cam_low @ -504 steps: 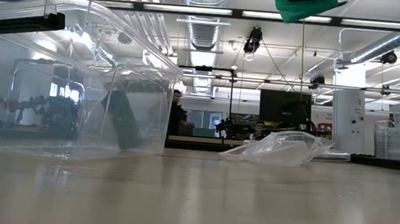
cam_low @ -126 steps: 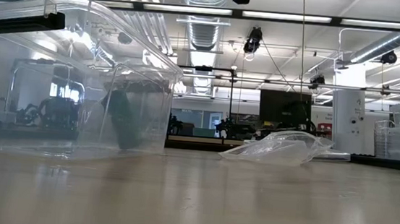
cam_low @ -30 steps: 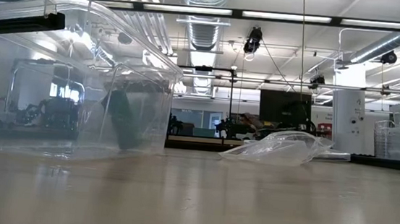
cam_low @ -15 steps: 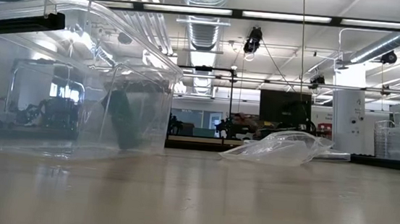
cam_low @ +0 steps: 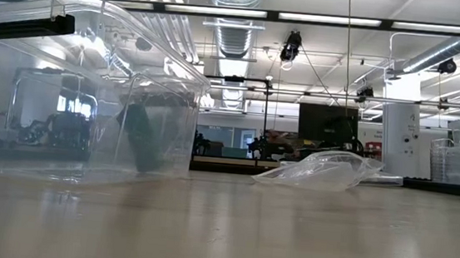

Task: Roll bandage
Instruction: Roll the blue bandage

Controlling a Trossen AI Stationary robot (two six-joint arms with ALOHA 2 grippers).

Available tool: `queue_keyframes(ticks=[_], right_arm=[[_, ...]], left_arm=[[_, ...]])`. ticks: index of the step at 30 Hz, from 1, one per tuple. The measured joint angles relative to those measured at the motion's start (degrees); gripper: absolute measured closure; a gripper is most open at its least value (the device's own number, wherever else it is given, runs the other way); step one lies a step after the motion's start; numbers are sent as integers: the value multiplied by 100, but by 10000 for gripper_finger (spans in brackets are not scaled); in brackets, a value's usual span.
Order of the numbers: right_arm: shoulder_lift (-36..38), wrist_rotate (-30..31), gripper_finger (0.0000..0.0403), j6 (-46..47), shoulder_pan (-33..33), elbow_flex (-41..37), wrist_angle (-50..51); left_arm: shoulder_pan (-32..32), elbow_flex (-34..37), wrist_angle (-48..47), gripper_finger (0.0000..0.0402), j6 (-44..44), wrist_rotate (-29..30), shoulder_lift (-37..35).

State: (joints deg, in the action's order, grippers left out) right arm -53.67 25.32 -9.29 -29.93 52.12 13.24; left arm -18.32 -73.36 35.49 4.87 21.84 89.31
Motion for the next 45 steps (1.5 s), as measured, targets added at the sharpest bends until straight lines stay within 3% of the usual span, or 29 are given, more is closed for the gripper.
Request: queue_keyframes(ticks=[7,15,26,31,36,45], right_arm=[[0,-19,403,353,-237,0,-42],[-2,18,403,505,-246,0,-554],[-9,21,403,1252,-204,0,-642],[-56,22,399,1177,-206,0,-576],[-133,179,359,1167,-206,-2,-292],[-128,432,244,1310,-242,-2,61]], left_arm=[[254,0,62,400,-3,186,-21],[446,0,-118,400,406,954,-4],[457,245,-34,401,1092,968,1],[357,258,-36,401,1252,623,3],[53,262,-69,401,1433,501,3],[-239,269,-222,401,1446,498,-58]])
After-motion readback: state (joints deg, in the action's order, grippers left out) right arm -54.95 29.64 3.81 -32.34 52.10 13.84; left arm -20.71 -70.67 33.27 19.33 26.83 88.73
